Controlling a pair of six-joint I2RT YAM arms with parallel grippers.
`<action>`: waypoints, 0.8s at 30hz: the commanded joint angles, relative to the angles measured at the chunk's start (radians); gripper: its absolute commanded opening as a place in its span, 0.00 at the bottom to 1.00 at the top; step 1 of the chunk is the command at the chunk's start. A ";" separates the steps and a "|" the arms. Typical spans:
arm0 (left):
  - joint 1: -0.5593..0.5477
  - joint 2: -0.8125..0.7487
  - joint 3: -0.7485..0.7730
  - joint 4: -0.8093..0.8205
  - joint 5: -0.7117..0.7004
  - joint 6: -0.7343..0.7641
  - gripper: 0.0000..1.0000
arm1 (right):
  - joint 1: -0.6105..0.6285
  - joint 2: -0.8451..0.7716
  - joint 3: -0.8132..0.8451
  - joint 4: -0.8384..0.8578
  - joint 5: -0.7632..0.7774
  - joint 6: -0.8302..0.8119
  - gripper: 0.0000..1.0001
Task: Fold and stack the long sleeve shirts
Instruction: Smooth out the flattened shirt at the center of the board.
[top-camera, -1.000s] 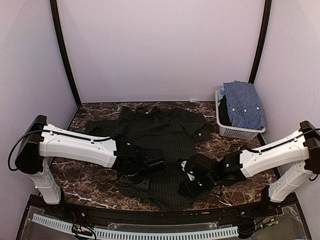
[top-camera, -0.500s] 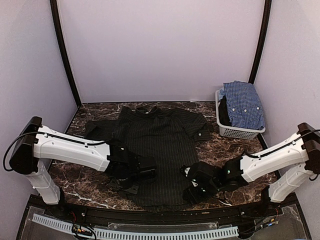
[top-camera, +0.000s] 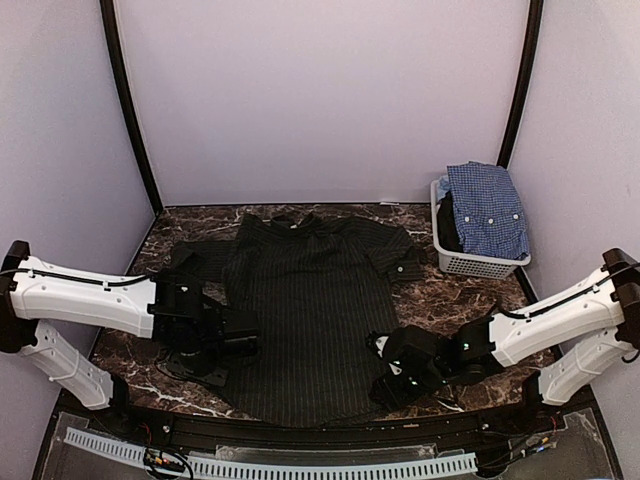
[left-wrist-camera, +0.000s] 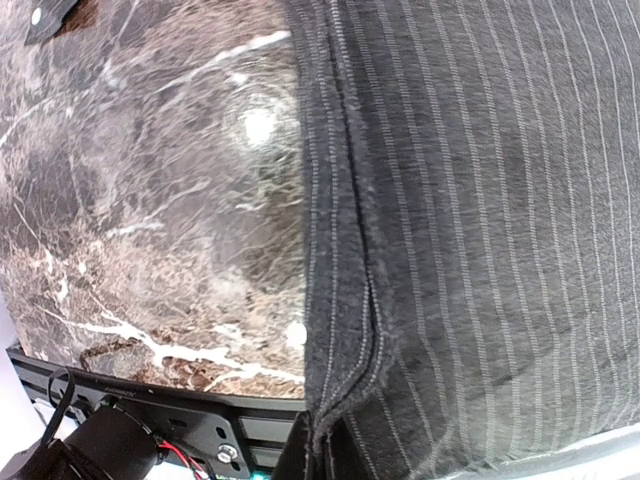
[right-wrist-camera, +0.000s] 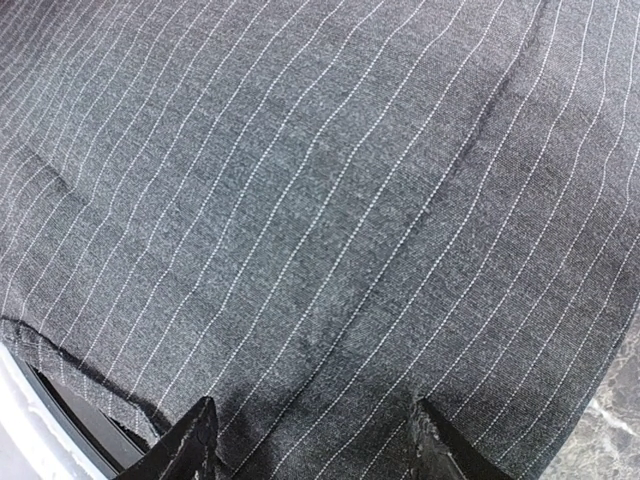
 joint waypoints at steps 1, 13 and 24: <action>0.044 -0.094 -0.058 -0.064 0.038 -0.020 0.02 | 0.010 -0.002 0.004 -0.059 0.001 0.004 0.61; 0.183 -0.222 -0.024 -0.031 0.105 0.104 0.47 | -0.042 -0.032 0.199 -0.184 0.051 -0.053 0.64; 0.554 -0.013 0.172 0.439 0.153 0.489 0.48 | -0.356 0.196 0.520 -0.104 0.012 -0.256 0.60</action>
